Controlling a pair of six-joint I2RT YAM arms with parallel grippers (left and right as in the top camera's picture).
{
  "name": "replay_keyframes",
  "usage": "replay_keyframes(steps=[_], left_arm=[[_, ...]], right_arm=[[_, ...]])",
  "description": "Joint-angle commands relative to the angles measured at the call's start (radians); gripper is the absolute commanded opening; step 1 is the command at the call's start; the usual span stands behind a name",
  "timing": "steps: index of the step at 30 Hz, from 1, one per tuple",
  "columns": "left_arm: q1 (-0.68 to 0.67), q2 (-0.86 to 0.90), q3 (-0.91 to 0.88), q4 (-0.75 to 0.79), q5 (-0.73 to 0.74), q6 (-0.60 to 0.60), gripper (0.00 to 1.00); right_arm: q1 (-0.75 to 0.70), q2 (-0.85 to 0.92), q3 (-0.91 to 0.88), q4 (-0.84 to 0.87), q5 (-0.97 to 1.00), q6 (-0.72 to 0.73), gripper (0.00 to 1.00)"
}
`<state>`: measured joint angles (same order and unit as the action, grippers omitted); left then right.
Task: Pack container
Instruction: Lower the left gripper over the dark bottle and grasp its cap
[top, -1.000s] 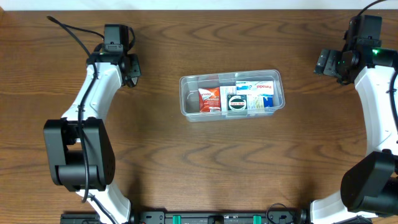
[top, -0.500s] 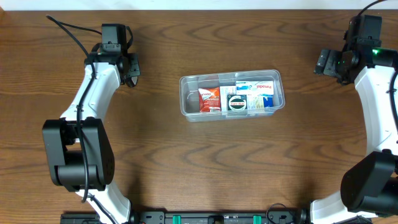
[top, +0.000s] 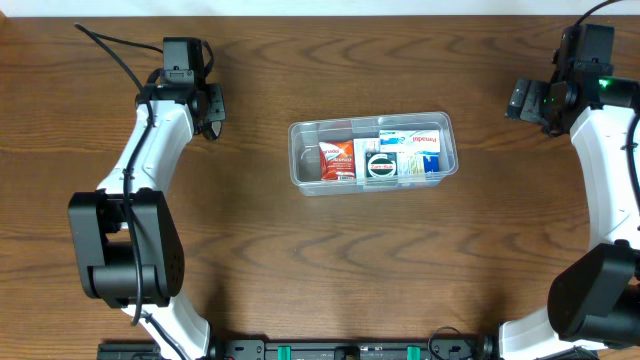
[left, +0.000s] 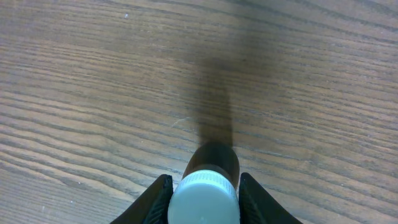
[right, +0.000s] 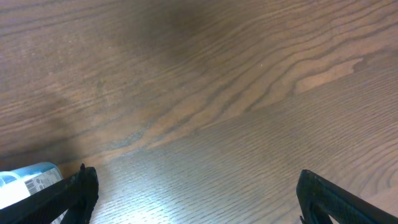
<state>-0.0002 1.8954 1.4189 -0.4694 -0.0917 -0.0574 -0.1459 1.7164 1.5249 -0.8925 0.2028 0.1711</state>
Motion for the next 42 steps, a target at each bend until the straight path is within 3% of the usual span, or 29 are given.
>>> replay_keyframes(steps=[1,4,5,6,9,29,37,42], left_arm=[[0.004,0.011,-0.001,0.0,0.003,0.005,0.34],[0.004,0.011,-0.001,0.0,0.003,0.005,0.34],[0.004,0.011,-0.002,0.0,0.003,0.005,0.41],[0.004,0.011,-0.002,0.0,0.003,0.005,0.57],[0.004,0.013,-0.002,0.0,0.003,0.005,0.62],[0.004,0.033,-0.01,0.0,0.003,0.004,0.62],[0.004,0.033,-0.01,0.0,0.003,0.005,0.41],[0.004,0.033,-0.01,0.0,0.003,0.005,0.34]], right_arm=[[-0.003,-0.013,0.011,0.002,0.01,-0.012,0.99],[-0.003,-0.013,0.011,0.002,0.01,-0.011,0.99],[-0.003,-0.013,0.011,0.002,0.01,-0.012,0.99],[-0.003,-0.013,0.011,0.002,0.01,-0.012,0.99],[-0.003,-0.013,0.011,0.002,0.01,-0.012,0.99],[-0.003,-0.013,0.011,0.002,0.01,-0.012,0.99],[-0.003,-0.013,0.011,0.002,0.01,-0.012,0.99],[-0.003,-0.013,0.011,0.002,0.01,-0.012,0.99]])
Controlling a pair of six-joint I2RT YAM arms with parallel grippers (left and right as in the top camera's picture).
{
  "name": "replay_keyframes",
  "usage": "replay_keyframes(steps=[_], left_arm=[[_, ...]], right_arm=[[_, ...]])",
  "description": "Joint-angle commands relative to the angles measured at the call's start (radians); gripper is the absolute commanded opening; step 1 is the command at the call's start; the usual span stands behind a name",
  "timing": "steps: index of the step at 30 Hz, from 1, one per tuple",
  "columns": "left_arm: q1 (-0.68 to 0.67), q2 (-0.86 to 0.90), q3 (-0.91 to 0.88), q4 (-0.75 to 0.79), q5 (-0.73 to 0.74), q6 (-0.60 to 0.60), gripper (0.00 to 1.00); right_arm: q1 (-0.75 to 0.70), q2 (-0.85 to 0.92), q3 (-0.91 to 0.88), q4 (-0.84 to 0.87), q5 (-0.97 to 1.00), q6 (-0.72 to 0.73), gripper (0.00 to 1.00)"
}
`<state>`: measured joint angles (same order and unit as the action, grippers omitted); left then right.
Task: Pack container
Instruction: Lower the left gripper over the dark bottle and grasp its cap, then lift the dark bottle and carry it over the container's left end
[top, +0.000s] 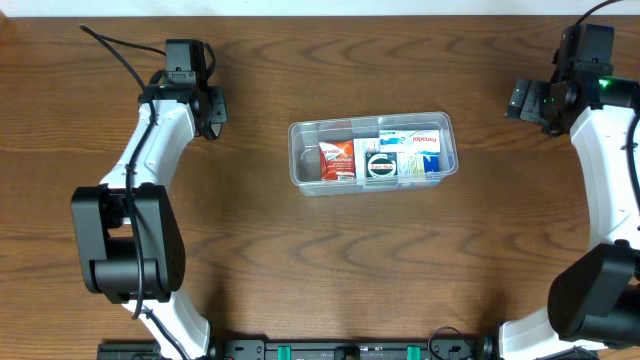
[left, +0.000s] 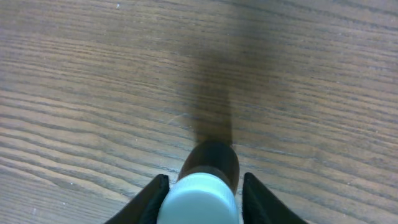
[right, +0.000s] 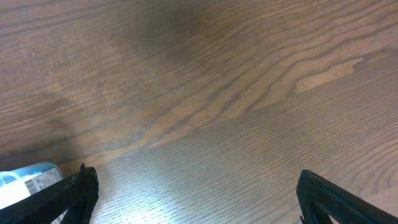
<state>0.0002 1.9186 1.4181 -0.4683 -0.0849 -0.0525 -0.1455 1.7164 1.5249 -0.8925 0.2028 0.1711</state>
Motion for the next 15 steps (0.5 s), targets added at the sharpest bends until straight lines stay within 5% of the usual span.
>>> replay_keyframes(steps=[1,15], left_arm=[[0.003,0.01,-0.009,-0.001,-0.004,0.0,0.33],[0.003,-0.038,-0.006,0.0,-0.004,-0.005,0.31]], right_arm=[[-0.004,-0.013,0.011,0.002,0.01,-0.012,0.99],[-0.004,-0.013,0.011,0.002,0.01,-0.012,0.99]])
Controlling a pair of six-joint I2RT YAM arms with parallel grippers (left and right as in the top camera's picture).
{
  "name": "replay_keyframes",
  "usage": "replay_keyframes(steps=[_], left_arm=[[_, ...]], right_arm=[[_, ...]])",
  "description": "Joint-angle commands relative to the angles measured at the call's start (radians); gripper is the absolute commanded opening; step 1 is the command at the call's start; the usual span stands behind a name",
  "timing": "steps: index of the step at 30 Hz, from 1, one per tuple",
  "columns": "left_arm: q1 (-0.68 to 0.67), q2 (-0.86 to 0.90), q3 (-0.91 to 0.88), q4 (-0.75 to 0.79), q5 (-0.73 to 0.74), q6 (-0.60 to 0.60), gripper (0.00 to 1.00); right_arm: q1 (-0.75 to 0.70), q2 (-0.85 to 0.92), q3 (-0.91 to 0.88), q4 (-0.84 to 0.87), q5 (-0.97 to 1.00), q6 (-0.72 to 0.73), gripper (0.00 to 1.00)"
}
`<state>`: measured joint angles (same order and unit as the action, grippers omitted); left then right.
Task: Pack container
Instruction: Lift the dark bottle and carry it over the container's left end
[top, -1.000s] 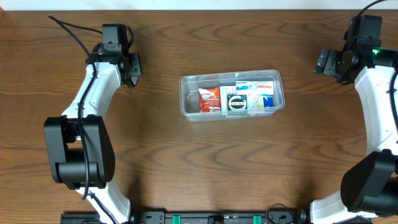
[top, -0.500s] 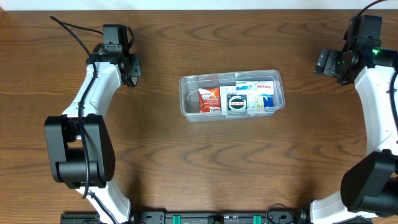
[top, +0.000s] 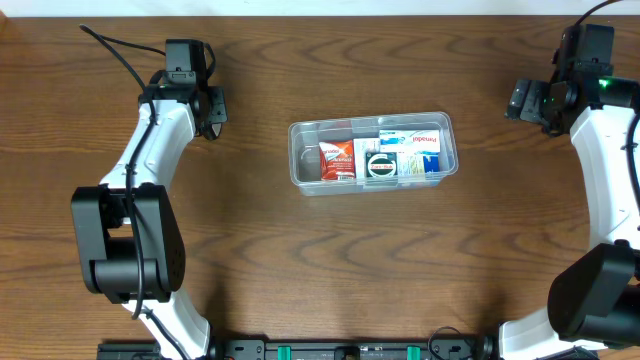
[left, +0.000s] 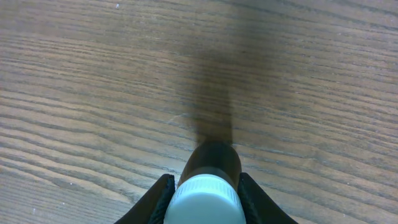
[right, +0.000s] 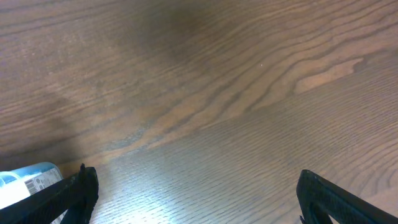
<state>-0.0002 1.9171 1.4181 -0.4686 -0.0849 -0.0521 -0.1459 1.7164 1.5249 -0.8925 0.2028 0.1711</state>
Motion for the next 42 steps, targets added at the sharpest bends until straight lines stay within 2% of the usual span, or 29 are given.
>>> replay_keyframes(steps=[1,4,13,20,23,28,42], left_arm=[[0.003,-0.051,-0.006,0.0,-0.004,-0.009,0.31],[0.003,-0.089,-0.006,-0.005,-0.003,-0.027,0.28],[-0.011,-0.252,-0.006,-0.087,0.0,-0.129,0.29],[-0.09,-0.369,-0.006,-0.172,0.004,-0.251,0.29],[-0.134,-0.403,-0.006,-0.18,0.062,-0.262,0.28],[-0.212,-0.422,-0.006,-0.183,0.101,-0.326,0.29],[-0.416,-0.421,-0.006,-0.185,0.096,-0.404,0.29]], right_arm=[[-0.003,-0.013,0.011,0.002,0.01,-0.012,0.99],[-0.003,-0.013,0.011,0.002,0.01,-0.012,0.99],[-0.003,-0.013,0.011,0.002,0.01,-0.012,0.99],[-0.003,-0.013,0.011,0.002,0.01,-0.012,0.99],[-0.003,-0.013,0.011,0.002,0.01,-0.012,0.99],[-0.003,-0.013,0.011,0.002,0.01,-0.012,0.99],[-0.003,-0.013,0.011,0.002,0.01,-0.012,0.99]])
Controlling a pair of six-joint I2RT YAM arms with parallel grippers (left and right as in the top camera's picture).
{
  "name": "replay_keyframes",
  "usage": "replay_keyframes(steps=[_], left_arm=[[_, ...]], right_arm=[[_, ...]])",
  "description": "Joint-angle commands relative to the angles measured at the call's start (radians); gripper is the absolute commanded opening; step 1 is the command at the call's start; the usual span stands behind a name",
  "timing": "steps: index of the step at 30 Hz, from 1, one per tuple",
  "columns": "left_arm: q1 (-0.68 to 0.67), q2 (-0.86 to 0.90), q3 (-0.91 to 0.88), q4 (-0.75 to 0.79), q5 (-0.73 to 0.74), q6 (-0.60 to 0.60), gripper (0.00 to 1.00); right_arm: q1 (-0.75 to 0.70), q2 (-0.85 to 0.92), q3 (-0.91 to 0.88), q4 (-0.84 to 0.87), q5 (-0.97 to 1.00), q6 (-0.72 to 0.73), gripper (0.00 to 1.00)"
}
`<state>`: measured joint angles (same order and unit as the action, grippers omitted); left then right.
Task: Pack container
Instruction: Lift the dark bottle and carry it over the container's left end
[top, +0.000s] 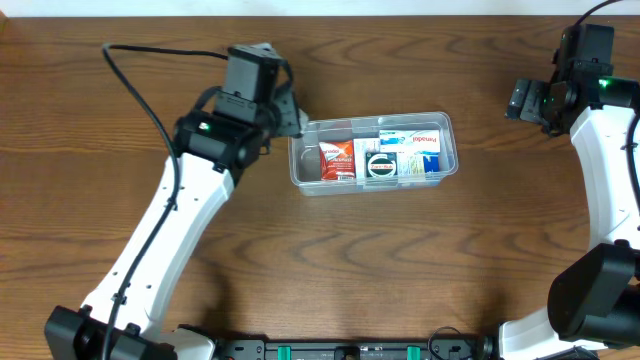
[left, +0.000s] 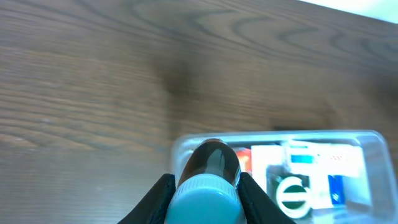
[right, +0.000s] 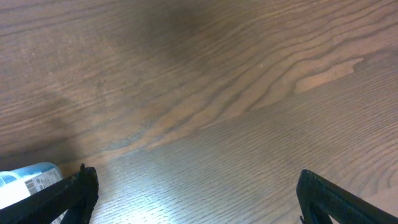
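Observation:
A clear plastic container lies mid-table, holding a red packet, a white-and-green box and a blue-and-white box. Its left compartment looks bare. My left gripper hangs just over the container's left end, shut on a dark brown bottle with a pale cap. In the left wrist view the container sits right beyond the bottle. My right gripper stays far right, open, with its fingers wide apart over bare wood.
A pale blue-and-white labelled item shows at the lower left of the right wrist view, beside the right gripper's finger. The wooden table stretches all round the container. The left arm's cable loops over the back left.
My left gripper, still shut on the bottle, has moved from the table's back left to the container's left end. The right arm has not moved.
At the oldest moment my left gripper stood at the back left with its fingers round the capped bottle on the wood. It stayed there through the two later moments, barely shifting. Now it holds the bottle at the container's left end. The right gripper remained open throughout.

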<state>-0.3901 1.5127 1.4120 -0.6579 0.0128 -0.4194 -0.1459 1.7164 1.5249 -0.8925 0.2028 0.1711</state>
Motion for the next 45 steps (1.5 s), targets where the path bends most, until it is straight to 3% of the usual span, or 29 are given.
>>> replay_keyframes(steps=[1,16,27,45], left_arm=[[-0.038,-0.017,0.0,0.004,-0.011,-0.04,0.29],[-0.185,-0.007,-0.001,-0.002,-0.224,-0.077,0.28],[-0.201,0.096,-0.001,-0.03,-0.235,-0.097,0.29],[-0.2,0.226,-0.001,-0.038,-0.341,-0.288,0.28]], right_arm=[[-0.003,-0.013,0.011,0.002,0.01,-0.012,0.99],[-0.003,-0.013,0.011,0.002,0.01,-0.012,0.99],[-0.003,-0.013,0.011,0.002,0.01,-0.012,0.99],[-0.003,-0.013,0.011,0.002,0.01,-0.012,0.99]])
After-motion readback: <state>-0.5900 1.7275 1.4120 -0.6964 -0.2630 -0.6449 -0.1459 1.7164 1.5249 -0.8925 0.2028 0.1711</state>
